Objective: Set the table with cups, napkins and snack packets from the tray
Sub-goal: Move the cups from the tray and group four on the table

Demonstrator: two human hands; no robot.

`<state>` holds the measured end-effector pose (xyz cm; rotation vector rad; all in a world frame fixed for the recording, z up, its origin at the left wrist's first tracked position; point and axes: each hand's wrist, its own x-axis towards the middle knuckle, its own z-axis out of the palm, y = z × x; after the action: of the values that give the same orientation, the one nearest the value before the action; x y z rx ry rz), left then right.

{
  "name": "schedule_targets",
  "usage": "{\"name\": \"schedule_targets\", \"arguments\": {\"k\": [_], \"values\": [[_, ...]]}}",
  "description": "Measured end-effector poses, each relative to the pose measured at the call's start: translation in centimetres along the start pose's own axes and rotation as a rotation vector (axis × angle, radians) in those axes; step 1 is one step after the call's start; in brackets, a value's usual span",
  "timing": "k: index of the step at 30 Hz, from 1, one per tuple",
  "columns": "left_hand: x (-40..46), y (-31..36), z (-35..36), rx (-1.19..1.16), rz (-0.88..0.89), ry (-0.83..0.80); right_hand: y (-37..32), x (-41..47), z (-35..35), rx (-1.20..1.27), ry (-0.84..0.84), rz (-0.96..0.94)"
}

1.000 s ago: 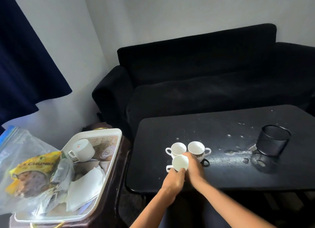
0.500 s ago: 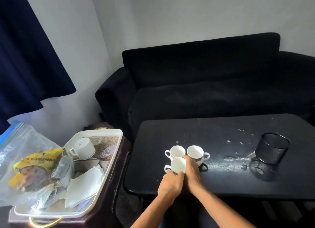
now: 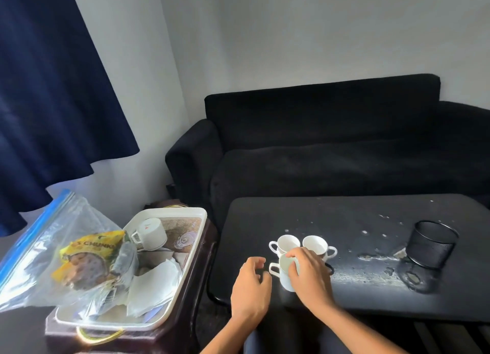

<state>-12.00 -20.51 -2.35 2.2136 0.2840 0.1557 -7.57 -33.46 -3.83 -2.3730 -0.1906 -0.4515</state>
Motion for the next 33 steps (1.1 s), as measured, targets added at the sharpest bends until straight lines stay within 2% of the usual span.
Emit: {"name": "schedule_targets", "arguments": {"k": [6, 10, 14, 17, 21, 28, 33], "values": [[2.6, -3.6, -6.9, 0.263, 0.144, 0.130, -3.8, 1.9, 1.1, 0.021, -0.042, -0.146], [4.6, -7.0, -11.4, 0.451, 0.033, 0.239, -7.9, 4.3, 3.5, 0.029, -0.112, -0.257], [6.0, -9.5, -13.4, 0.479, -0.035, 0.264, -13.4, 7.2, 7.8, 0.045, -0.236, -0.373], [6.0, -11.2, -13.4, 0.514, -0.131, 0.166, -18.0, 9.4, 12.1, 0.004, -0.400, -0.404], [5.4, -12.6, -12.3, 0.505, -0.229, 0.040, -23.0, 11.1, 17.1, -0.183, -0.616, -0.473], [5.4, -13.5, -11.6, 0.534, -0.182, 0.096, -25.7, 12.1, 22.2, -0.229, -0.722, -0.376], [5.5, -13.6, -11.5, 0.523, -0.183, 0.108, -24.9, 11.1, 22.5, -0.091, -0.619, -0.315]]}}
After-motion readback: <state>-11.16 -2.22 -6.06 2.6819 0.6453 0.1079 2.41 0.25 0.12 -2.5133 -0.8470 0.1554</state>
